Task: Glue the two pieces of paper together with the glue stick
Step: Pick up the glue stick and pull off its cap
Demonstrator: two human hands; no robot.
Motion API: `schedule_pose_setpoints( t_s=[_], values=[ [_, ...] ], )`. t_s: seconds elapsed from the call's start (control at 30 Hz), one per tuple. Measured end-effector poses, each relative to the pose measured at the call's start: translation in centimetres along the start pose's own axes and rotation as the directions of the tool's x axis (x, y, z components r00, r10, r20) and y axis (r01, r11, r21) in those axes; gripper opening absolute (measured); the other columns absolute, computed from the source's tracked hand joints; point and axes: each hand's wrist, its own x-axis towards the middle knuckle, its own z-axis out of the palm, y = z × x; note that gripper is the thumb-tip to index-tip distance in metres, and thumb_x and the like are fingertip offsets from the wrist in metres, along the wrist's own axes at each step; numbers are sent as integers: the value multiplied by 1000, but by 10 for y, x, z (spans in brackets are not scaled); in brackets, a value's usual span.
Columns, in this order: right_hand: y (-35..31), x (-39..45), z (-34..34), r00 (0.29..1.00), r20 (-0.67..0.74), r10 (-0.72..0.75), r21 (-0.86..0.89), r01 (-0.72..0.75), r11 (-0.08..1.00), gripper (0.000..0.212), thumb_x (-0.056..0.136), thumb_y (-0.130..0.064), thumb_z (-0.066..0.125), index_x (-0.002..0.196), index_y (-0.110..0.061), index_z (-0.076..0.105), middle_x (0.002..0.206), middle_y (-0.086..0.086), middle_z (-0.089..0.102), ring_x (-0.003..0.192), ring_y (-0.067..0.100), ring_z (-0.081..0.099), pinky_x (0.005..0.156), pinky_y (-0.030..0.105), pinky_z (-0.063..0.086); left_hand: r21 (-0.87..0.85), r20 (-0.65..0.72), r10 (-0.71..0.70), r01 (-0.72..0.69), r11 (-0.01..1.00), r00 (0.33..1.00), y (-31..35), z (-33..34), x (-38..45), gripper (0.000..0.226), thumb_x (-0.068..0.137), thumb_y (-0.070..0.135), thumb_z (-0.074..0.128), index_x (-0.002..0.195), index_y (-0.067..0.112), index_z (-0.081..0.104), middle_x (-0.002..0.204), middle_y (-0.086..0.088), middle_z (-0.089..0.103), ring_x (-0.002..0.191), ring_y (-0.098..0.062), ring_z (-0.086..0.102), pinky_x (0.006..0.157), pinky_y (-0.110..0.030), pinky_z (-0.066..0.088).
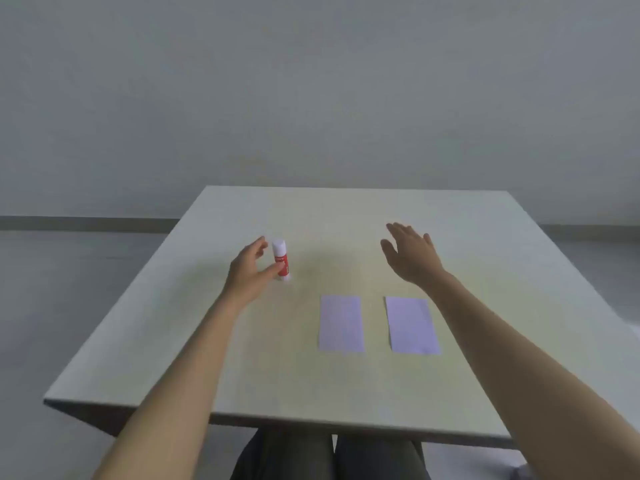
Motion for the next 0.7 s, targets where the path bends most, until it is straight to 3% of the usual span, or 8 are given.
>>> schedule_pose_setpoints(
  t_s=[0.1,0.23,0.3,0.43,0.5,0.57,0.7],
  values=[
    [-4,-8,8,1000,0,2,35,-2,999,47,98,-31,39,142,-13,39,150,6,41,137,22,39,118,46,19,-152,-87,-86,72,986,992,-1,14,-3,53,79,19,72,128,17,53,124,5,58,116,-17,55,92,-28,42],
    [-16,-15,15,998,-34,-45,102,48,994,43,96,-28,47,136,-12,49,141,8,51,127,24,50,111,42,33,-171,-105,-98,79,982,990,-1,31,-3,26,77,18,70,103,14,66,95,-5,73,95,-17,64,80,-25,44],
    [-24,-14,16,995,-64,-72,147,81,986,41,95,-27,50,133,-13,53,137,7,54,120,25,56,105,39,40,-142,-153,-104,82,986,983,0,36,-3,11,78,19,67,85,11,65,79,-8,72,78,-19,62,71,-27,42],
    [-43,-13,18,990,-83,-114,253,131,958,37,93,-27,54,128,-18,57,130,4,59,99,23,66,88,32,49,-154,-208,-114,83,985,972,4,43,-3,14,79,21,63,70,10,61,60,-1,66,58,-13,56,61,-26,38],
    [-52,-9,15,988,-92,-121,281,142,949,36,92,-28,56,127,-20,59,124,4,61,89,22,67,84,32,50,-123,-191,-55,32,992,980,7,46,-4,13,79,22,65,71,13,62,63,-3,66,60,-15,57,62,-26,39],
    [-59,-6,12,991,-88,-106,318,128,939,37,90,-32,58,126,-22,59,118,3,64,84,21,65,83,33,50,-61,-143,54,-64,996,988,12,46,-5,7,80,24,68,85,20,69,73,1,67,70,-17,60,66,-25,43],
    [-67,-9,4,995,-24,-95,427,96,899,46,87,-44,59,125,-19,58,98,3,72,66,18,61,65,27,48,185,-76,314,-296,937,946,30,44,-11,31,81,24,70,111,28,67,77,11,57,72,-14,55,60,-24,42]
  ],
)
